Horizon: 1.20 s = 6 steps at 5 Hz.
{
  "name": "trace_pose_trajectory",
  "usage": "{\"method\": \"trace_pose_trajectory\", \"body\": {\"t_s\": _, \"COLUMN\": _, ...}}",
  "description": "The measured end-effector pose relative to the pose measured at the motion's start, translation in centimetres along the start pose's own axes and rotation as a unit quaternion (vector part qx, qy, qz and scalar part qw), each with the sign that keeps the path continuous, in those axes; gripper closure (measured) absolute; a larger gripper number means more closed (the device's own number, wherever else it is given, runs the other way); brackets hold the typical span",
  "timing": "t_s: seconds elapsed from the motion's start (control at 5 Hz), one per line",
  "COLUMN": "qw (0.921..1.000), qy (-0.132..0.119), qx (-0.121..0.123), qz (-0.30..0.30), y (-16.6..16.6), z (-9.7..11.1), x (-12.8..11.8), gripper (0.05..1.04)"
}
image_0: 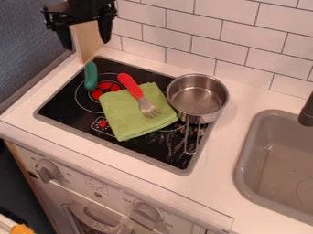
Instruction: Put away the fork from the green cloth
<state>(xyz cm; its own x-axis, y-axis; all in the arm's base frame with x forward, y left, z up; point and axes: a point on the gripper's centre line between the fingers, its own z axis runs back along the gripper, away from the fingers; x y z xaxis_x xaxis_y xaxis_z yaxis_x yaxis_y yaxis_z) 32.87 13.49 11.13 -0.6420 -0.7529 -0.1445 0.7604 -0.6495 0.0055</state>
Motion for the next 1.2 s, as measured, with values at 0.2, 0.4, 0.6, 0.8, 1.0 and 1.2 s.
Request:
{"method": "trace_pose_trajectory", "body": {"t_s": 0.2, "qw": 0.9999, "qy": -0.012, "qx": -0.006, "qz": 0.004, "y": 0.1, "z": -1.0, "x": 0.2, "gripper": 0.084}}
{"method": "trace_pose_trajectory", "body": {"t_s": 0.4, "qw": 0.9993, "qy": -0.016, "qx": -0.002, "qz": 0.035, "y": 1.8, "z": -1.1, "x": 1.1, "gripper": 0.084}}
{"method": "trace_pose_trajectory", "body": {"t_s": 0.6, "qw": 0.9975, "qy": -0.017, "qx": 0.004, "qz": 0.069, "y": 3.2, "z": -1.6, "x": 1.5, "gripper": 0.084}}
{"method": "trace_pose_trajectory", "body": {"t_s": 0.8, "qw": 0.9951, "qy": -0.018, "qx": 0.01, "qz": 0.097, "y": 4.1, "z": -3.0, "x": 1.5, "gripper": 0.084}}
{"method": "trace_pose_trajectory", "body": {"t_s": 1.0, "qw": 0.9946, "qy": -0.019, "qx": -0.002, "qz": 0.102, "y": 4.7, "z": -4.9, "x": 1.3, "gripper": 0.084}}
{"method": "trace_pose_trajectory", "body": {"t_s": 1.2, "qw": 0.9942, "qy": -0.016, "qx": -0.001, "qz": 0.106, "y": 5.0, "z": -5.7, "x": 0.8, "gripper": 0.084}}
